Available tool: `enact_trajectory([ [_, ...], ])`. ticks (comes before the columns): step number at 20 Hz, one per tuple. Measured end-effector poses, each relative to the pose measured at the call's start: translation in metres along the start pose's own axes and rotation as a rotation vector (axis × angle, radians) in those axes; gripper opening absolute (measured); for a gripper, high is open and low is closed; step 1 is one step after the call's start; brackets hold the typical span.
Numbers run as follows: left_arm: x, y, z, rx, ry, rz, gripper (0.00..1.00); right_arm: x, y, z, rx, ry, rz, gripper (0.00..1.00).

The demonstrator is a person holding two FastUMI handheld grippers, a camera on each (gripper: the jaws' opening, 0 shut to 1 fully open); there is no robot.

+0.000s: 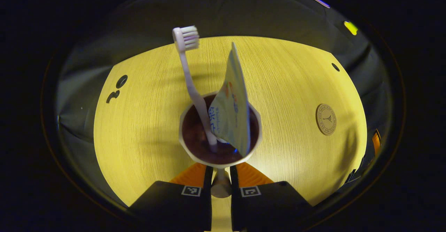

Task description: Put the toothbrush and toothpaste on the desktop into the cup, then pick up the cup and place it on the coaster on the desktop.

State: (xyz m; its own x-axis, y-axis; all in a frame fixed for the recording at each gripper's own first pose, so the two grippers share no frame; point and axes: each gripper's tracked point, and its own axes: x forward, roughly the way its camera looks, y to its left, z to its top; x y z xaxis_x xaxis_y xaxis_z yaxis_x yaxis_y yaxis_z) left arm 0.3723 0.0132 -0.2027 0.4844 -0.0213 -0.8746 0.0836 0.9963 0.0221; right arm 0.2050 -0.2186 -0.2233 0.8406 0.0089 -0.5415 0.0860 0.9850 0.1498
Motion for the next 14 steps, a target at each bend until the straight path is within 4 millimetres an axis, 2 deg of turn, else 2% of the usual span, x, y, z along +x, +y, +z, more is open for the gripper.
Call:
enact_trajectory([
  [3,-0.014,-0.008,0.011,0.051,-0.033,0.003,0.26,-0.002,-0.002,0.002,-0.007,-0.012,-0.005,0.99],
  [5,-0.024,-0.024,0.020,0.072,-0.053,-0.011,0.26,-0.006,-0.004,0.002,-0.032,-0.021,-0.013,0.99],
  [9,-0.042,-0.085,0.046,0.147,-0.089,-0.087,0.26,-0.014,-0.007,0.001,-0.025,-0.035,-0.024,0.99],
  [10,-0.046,-0.102,0.050,0.178,-0.092,-0.104,0.22,-0.016,-0.006,0.000,-0.016,-0.034,-0.025,0.99],
  [11,-0.047,-0.119,0.053,0.211,-0.094,-0.120,0.26,-0.019,-0.007,-0.002,-0.011,-0.037,-0.029,0.99],
  [14,-0.043,-0.170,0.058,0.316,-0.093,-0.162,0.26,-0.026,-0.008,-0.005,0.010,-0.041,-0.035,0.99],
])
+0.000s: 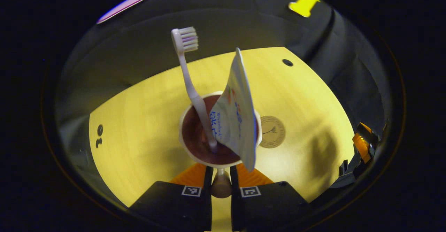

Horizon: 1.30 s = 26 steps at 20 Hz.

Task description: Put the toothbrush and toothpaste on the desktop into the cup, then pick up the cup and place it on the coaster on the desktop.

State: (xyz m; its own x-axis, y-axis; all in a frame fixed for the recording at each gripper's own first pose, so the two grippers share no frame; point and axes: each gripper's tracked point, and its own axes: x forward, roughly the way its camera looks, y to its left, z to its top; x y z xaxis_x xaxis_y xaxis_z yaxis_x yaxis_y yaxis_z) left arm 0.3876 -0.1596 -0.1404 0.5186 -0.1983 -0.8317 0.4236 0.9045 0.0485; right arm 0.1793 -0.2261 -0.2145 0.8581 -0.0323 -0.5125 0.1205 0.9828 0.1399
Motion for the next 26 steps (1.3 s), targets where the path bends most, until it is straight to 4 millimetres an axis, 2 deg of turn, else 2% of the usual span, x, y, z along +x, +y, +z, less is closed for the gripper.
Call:
enact_trajectory([
  [3,0.019,-0.043,0.007,0.074,0.020,-0.056,0.26,-0.007,-0.003,0.002,0.017,-0.016,-0.008,0.99],
  [5,0.036,-0.061,0.012,0.100,0.036,-0.082,0.26,-0.012,-0.002,0.001,0.029,-0.018,-0.001,0.99],
  [8,0.048,-0.080,0.014,0.141,0.060,-0.089,0.26,-0.016,-0.002,-0.002,0.021,-0.020,0.004,0.99],
  [11,0.061,-0.089,0.011,0.165,0.085,-0.079,0.26,-0.023,0.003,-0.004,0.032,-0.025,0.022,0.99],
  [16,0.072,-0.088,-0.004,0.184,0.110,-0.066,0.27,-0.026,0.004,-0.011,0.038,-0.020,0.034,0.99],
  [17,0.074,-0.089,-0.006,0.189,0.111,-0.062,0.31,-0.025,0.005,-0.011,0.042,-0.020,0.037,0.99],
  [18,0.072,-0.088,-0.005,0.196,0.100,-0.053,0.27,-0.026,0.005,-0.012,0.049,-0.018,0.041,0.99],
  [20,0.069,-0.087,-0.004,0.202,0.087,-0.047,0.30,-0.026,0.003,-0.013,0.062,-0.020,0.041,0.99],
  [21,0.067,-0.087,-0.003,0.199,0.081,-0.042,0.35,-0.025,0.002,-0.013,0.064,-0.023,0.039,0.99],
  [22,0.065,-0.087,-0.001,0.194,0.067,-0.043,0.31,-0.026,0.002,-0.012,0.062,-0.025,0.038,0.99],
  [24,0.057,-0.087,0.001,0.178,0.034,-0.048,0.48,-0.027,0.002,-0.010,0.058,-0.031,0.035,0.99],
  [26,0.042,-0.087,0.001,0.156,-0.036,-0.048,0.75,-0.029,0.005,-0.005,0.056,-0.042,0.032,0.99],
])
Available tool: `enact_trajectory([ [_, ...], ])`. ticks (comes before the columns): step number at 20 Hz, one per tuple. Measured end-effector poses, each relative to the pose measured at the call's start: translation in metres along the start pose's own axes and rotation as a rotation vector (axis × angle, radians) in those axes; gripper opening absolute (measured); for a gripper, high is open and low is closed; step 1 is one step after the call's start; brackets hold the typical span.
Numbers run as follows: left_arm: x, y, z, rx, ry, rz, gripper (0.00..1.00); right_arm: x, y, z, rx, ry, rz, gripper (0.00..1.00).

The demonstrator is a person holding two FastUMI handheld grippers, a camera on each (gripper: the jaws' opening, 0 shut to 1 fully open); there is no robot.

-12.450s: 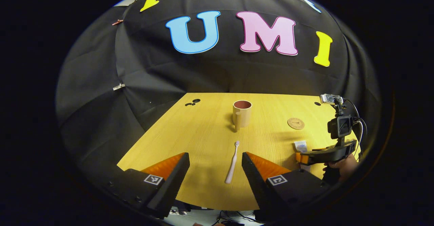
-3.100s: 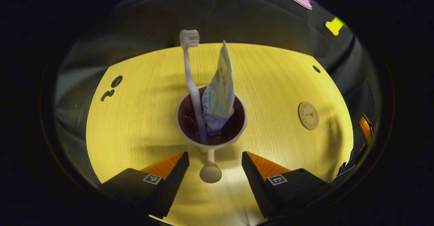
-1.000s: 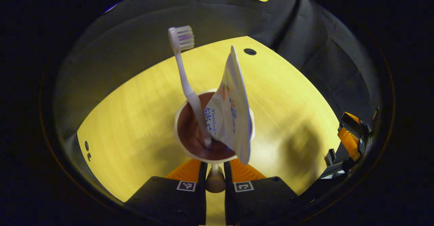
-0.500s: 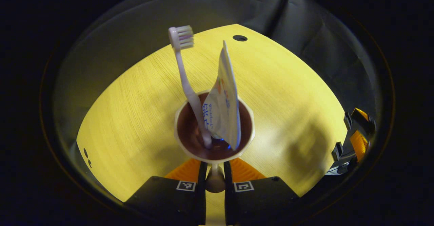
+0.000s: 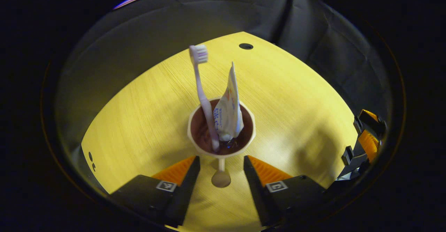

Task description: Put the toothbrush and toothpaste on the desktop into the cup, then pick up the cup and place it on the coaster on the desktop.

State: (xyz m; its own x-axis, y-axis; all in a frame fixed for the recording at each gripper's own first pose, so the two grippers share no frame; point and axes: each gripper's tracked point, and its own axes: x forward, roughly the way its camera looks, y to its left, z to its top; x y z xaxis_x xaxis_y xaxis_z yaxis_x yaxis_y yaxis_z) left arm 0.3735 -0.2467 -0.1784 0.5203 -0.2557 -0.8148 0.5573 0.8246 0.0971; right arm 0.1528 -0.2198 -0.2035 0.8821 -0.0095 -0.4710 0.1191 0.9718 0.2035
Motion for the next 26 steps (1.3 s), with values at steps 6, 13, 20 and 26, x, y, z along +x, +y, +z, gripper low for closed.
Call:
enact_trajectory([
  [6,-0.071,0.008,-0.043,-0.101,-0.241,0.084,0.98,-0.021,0.027,0.022,-0.052,-0.030,0.023,0.99],
  [13,-0.212,0.029,-0.088,-0.228,-0.636,0.307,0.98,-0.073,0.095,0.039,-0.159,-0.065,0.094,0.99],
  [20,-0.295,0.001,-0.164,-0.187,-0.787,0.428,0.98,-0.140,0.161,0.023,-0.198,-0.085,0.164,0.99],
  [26,-0.322,-0.029,-0.220,-0.329,-0.832,0.347,0.99,-0.196,0.188,-0.004,-0.209,-0.107,0.166,0.99],
])
